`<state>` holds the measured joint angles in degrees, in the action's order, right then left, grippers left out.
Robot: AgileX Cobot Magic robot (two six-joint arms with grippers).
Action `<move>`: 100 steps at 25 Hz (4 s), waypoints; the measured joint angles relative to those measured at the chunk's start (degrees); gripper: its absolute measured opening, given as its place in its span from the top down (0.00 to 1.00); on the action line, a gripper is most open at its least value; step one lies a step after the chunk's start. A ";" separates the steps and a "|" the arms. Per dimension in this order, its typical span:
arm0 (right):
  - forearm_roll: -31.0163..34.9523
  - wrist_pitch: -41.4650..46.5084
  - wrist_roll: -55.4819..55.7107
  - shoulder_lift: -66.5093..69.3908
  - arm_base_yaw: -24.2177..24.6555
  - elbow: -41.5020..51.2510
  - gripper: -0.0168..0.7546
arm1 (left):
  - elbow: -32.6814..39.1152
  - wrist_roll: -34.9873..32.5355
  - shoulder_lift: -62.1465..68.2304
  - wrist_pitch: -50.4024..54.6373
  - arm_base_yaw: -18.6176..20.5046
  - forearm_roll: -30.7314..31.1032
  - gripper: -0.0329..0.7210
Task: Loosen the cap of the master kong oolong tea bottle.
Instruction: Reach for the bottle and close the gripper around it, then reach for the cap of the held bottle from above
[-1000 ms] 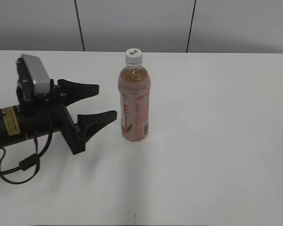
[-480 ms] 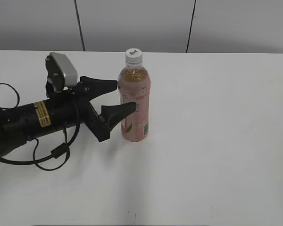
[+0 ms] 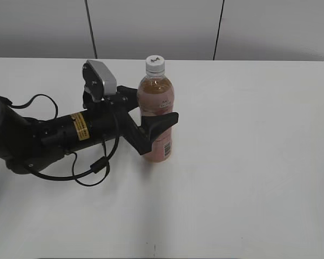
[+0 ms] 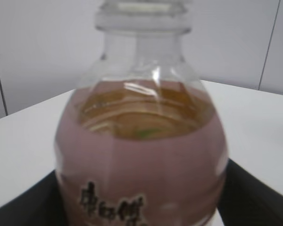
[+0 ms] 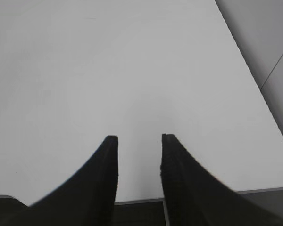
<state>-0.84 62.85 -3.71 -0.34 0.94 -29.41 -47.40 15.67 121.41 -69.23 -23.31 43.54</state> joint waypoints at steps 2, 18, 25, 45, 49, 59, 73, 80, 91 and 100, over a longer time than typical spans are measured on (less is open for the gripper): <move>0.00 0.00 0.00 0.00 0.00 0.00 0.67 | -0.42 0.00 0.88 0.06 -0.59 -2.46 0.26; 0.00 0.00 0.00 0.00 0.00 0.00 0.67 | -0.48 -0.06 1.11 0.22 -0.83 -5.91 0.41; 0.00 0.00 0.00 0.00 0.00 0.00 0.67 | -0.54 -0.47 1.11 0.22 -0.83 -3.25 0.41; 30.01 -8.66 -16.16 26.18 0.00 -5.97 0.67 | -0.49 -0.28 -3.40 8.30 -0.93 4.26 0.41; 35.91 -7.94 -15.35 40.31 0.00 -11.63 0.66 | -0.49 -0.45 -7.22 16.40 -1.00 4.69 0.41; 49.71 -0.67 -11.15 67.97 -2.26 -26.70 0.64 | -0.45 -2.78 -9.17 20.51 -1.00 5.41 0.41; 39.16 -7.13 20.26 91.65 -23.02 -48.90 0.59 | -0.43 -7.24 -12.84 26.21 -1.00 7.21 0.41; 36.42 -8.28 27.42 99.72 -26.90 -56.19 0.59 | -0.38 -8.70 -12.84 26.99 -1.00 7.21 0.41; 30.86 -7.13 31.38 102.56 -27.32 -58.35 0.58 | -0.32 -9.29 -12.86 28.59 -1.00 6.54 0.41; 32.02 -8.70 31.67 103.50 -27.32 -58.35 0.48 | -0.32 -10.63 -12.86 28.59 -1.00 5.90 0.41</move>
<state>31.18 54.15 27.96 103.16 -26.37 -87.76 -47.73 5.04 108.56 -40.63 -24.31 49.43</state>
